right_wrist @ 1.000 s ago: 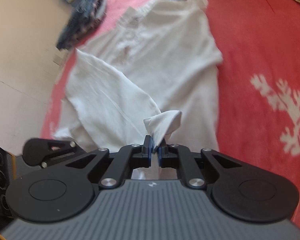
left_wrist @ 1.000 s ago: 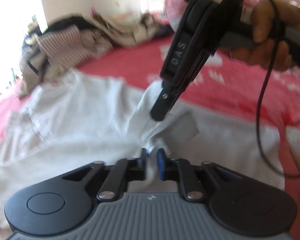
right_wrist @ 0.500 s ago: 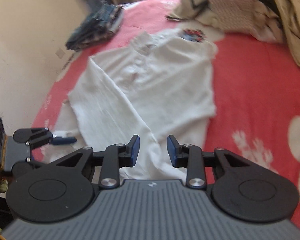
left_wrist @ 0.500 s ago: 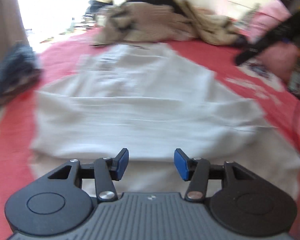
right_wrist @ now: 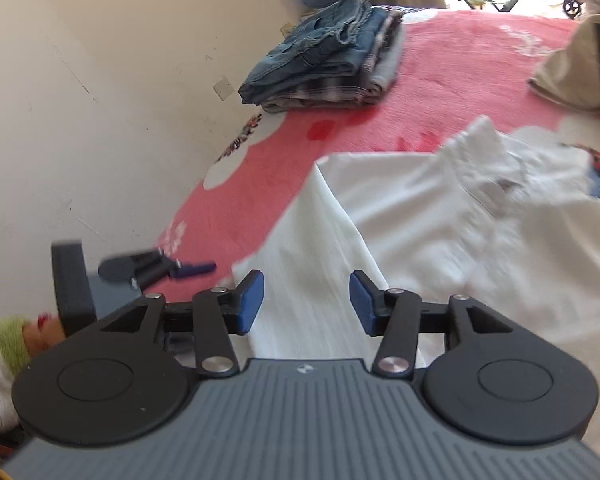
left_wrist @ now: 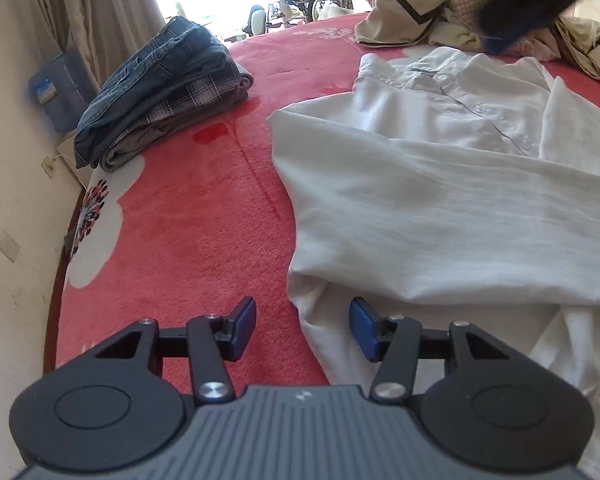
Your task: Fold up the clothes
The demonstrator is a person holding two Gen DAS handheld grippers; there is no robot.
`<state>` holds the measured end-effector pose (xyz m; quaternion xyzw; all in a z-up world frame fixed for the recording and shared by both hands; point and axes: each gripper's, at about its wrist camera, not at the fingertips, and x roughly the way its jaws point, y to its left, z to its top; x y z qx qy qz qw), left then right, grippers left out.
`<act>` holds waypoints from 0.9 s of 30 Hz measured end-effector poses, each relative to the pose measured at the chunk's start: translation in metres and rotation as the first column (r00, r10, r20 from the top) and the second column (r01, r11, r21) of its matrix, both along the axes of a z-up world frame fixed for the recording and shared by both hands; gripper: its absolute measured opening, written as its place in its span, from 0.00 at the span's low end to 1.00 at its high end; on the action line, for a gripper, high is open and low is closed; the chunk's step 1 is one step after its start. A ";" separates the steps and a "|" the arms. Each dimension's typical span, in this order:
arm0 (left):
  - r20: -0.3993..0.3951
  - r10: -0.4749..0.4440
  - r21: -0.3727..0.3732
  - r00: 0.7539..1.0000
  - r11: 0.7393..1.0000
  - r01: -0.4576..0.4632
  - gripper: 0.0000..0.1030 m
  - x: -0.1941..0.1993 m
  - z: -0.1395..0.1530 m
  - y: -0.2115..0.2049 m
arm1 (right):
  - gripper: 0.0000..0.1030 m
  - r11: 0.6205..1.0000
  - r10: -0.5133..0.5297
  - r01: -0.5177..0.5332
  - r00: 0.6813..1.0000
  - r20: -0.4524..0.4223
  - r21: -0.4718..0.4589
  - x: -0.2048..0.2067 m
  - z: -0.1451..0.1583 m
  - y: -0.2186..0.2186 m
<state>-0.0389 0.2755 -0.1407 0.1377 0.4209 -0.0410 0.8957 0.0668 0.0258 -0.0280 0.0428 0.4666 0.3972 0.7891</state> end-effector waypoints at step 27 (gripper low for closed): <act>0.022 0.317 -0.280 0.948 0.913 -0.298 0.03 -0.032 -0.004 0.048 | 0.04 0.963 -0.214 0.239 0.959 -0.188 0.123 0.123 -0.118 0.107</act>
